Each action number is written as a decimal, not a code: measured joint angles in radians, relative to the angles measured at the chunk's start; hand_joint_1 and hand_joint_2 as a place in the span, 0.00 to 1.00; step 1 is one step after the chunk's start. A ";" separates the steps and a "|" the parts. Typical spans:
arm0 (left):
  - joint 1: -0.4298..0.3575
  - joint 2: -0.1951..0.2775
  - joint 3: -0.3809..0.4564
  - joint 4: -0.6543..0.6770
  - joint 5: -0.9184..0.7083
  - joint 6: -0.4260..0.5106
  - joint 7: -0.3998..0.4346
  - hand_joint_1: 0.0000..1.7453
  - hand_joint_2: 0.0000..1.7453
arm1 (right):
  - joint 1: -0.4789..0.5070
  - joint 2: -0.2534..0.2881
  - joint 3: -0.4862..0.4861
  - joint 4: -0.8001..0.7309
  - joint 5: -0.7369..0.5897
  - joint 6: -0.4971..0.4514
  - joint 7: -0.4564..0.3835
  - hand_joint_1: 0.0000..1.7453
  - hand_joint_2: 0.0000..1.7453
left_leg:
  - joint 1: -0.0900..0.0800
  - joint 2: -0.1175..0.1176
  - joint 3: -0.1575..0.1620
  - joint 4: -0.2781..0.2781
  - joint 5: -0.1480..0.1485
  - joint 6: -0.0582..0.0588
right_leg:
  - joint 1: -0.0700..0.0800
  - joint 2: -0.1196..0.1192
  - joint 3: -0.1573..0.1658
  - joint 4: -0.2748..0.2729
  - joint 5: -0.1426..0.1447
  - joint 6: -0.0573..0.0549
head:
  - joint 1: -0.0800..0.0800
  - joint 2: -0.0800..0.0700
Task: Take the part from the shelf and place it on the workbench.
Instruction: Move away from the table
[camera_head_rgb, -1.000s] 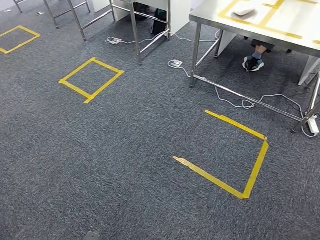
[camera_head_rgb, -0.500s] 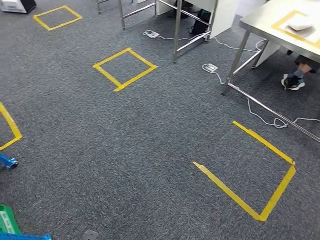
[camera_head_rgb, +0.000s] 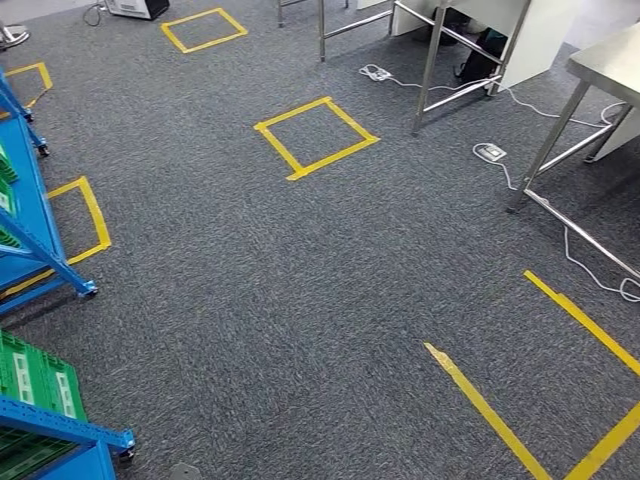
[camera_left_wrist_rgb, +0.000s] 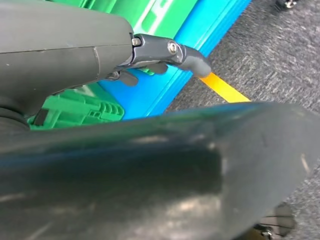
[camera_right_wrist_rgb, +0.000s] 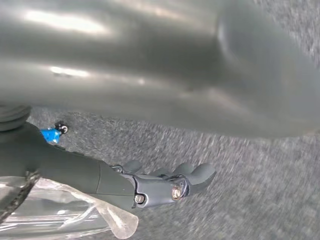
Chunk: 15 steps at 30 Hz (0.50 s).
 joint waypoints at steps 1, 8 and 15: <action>-0.002 0.000 0.000 0.000 0.000 0.000 0.000 0.00 0.00 | 0.002 0.000 0.000 0.000 0.000 0.000 0.000 0.00 0.00 | 0.002 0.020 -0.033 0.068 -0.031 -0.005 | 0.001 -0.017 0.002 0.000 -0.002 -0.002 | -0.002 0.000; -0.001 0.001 0.000 0.000 0.001 0.000 0.000 0.00 0.00 | 0.001 0.000 0.000 0.001 0.000 0.001 0.000 0.00 0.00 | 0.007 0.098 0.053 -0.084 0.061 -0.006 | 0.007 -0.115 0.020 0.002 -0.030 0.016 | -0.002 0.000; 0.001 0.001 0.000 0.000 0.001 -0.001 0.000 0.00 0.00 | -0.009 -0.001 0.000 0.001 0.000 0.001 -0.001 0.00 0.00 | 0.004 0.049 0.064 -0.123 0.069 0.035 | 0.002 -0.061 -0.009 0.105 -0.108 0.050 | 0.011 0.000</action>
